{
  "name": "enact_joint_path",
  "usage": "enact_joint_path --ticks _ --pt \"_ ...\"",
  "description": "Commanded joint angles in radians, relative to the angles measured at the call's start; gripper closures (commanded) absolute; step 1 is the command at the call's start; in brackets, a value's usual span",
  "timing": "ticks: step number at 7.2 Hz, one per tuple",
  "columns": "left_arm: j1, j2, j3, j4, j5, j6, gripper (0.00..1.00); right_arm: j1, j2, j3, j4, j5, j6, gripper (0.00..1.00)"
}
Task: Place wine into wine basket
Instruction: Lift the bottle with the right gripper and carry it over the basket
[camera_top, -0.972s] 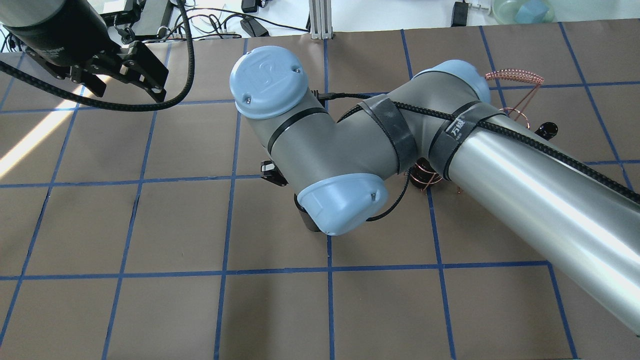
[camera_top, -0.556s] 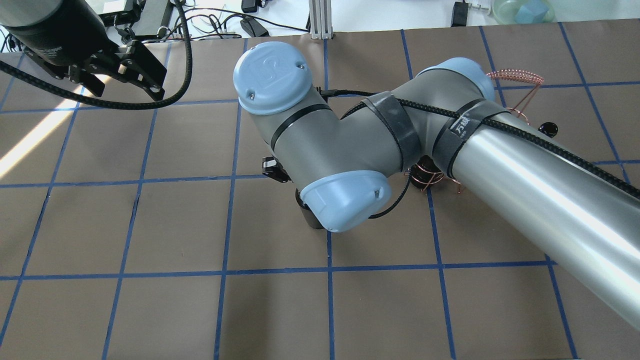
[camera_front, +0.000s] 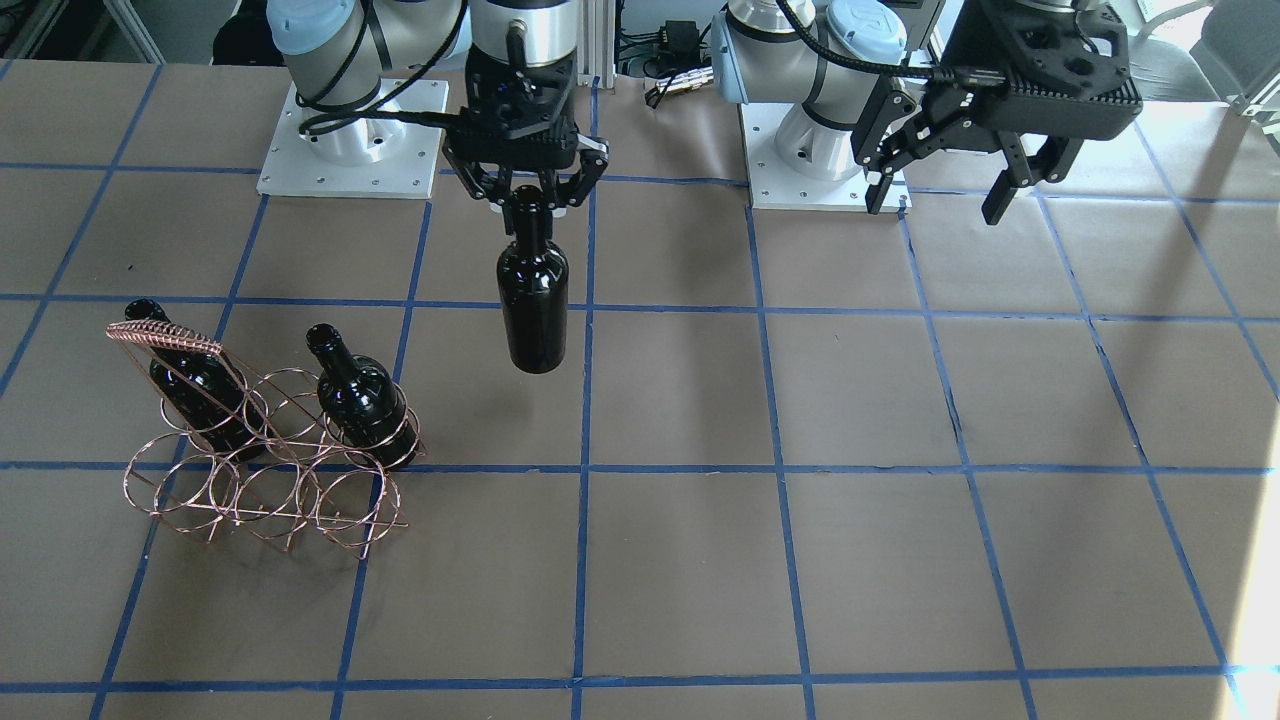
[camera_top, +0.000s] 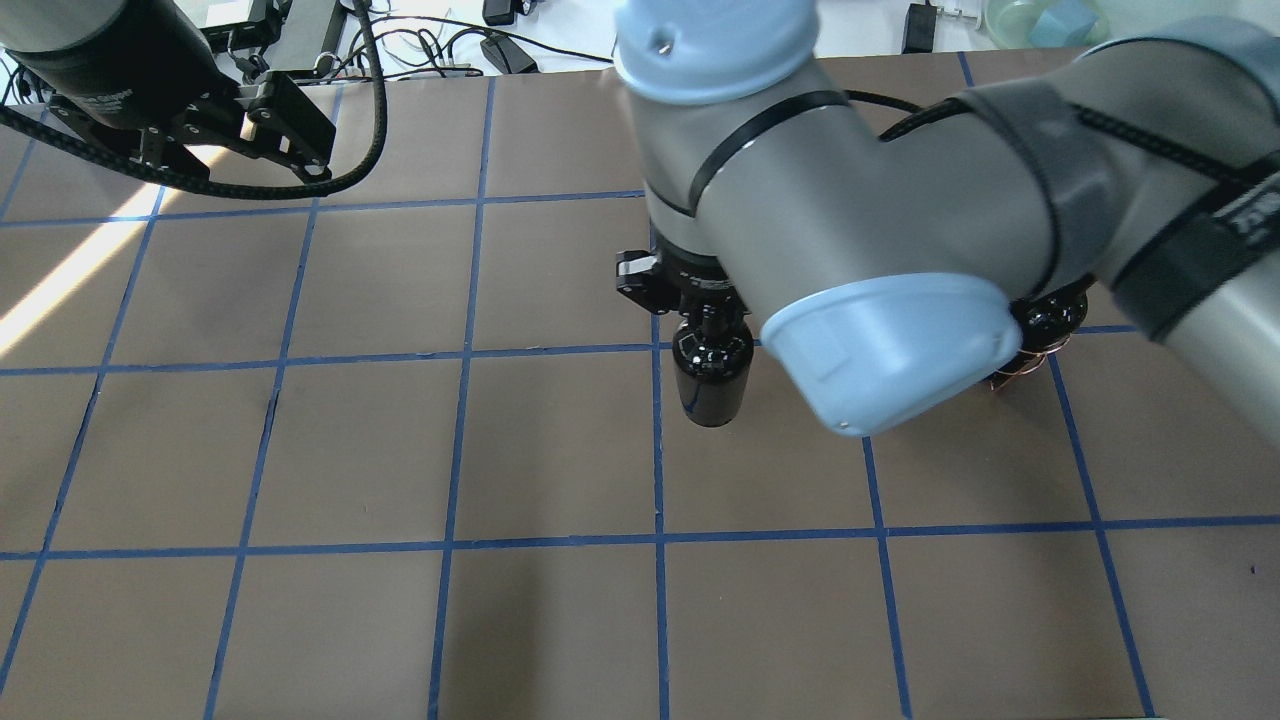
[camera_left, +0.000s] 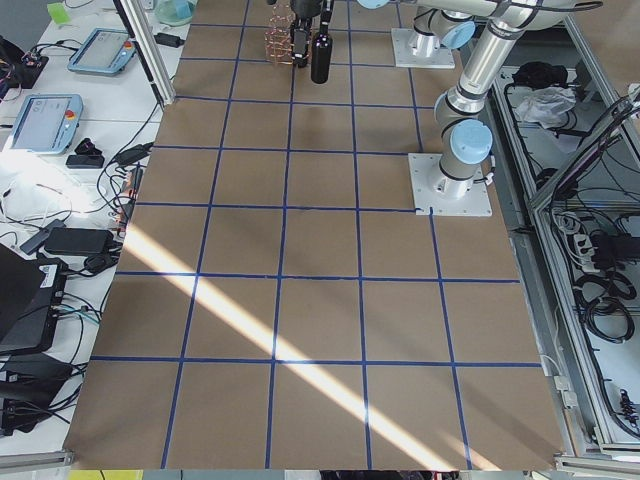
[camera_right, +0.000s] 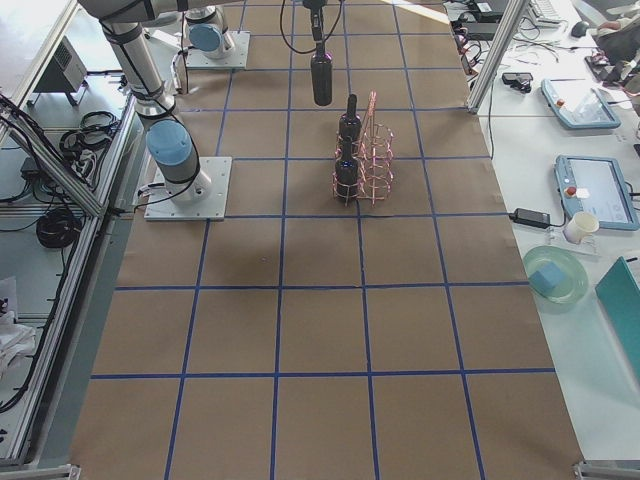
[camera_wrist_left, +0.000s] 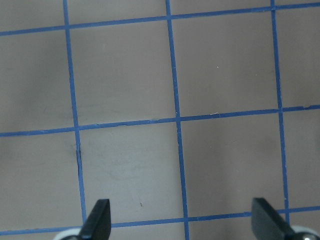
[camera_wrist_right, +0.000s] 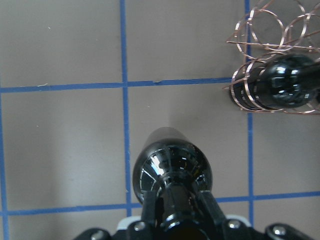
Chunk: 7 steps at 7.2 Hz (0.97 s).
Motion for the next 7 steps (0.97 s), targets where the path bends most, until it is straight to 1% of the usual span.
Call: enact_joint_path --ticks 1,2,3,4,5,6,7 --pt "-0.001 -0.001 0.0 0.006 0.001 -0.052 0.0 -0.169 -0.109 -0.003 0.234 0.0 -0.187 1.0" --pt "0.001 -0.001 0.0 0.006 -0.002 -0.052 0.0 -0.248 -0.131 -0.003 0.287 -0.003 -0.32 1.0" --pt "0.002 -0.001 0.0 0.006 -0.002 -0.05 0.0 -0.309 -0.145 -0.007 0.278 -0.002 -0.427 1.0" --pt "0.001 -0.001 0.0 0.006 -0.002 -0.05 0.0 -0.366 -0.145 -0.032 0.271 -0.003 -0.486 1.0" --pt "0.001 -0.004 0.0 0.006 -0.002 -0.043 0.0 -0.409 -0.125 -0.062 0.199 -0.032 -0.572 1.0" --pt "-0.001 -0.004 0.0 0.006 -0.002 -0.044 0.0 -0.438 -0.108 -0.075 0.194 -0.022 -0.588 1.0" --pt "-0.001 -0.004 0.0 0.006 -0.002 -0.044 0.0 -0.443 -0.082 -0.078 0.171 -0.007 -0.597 1.0"
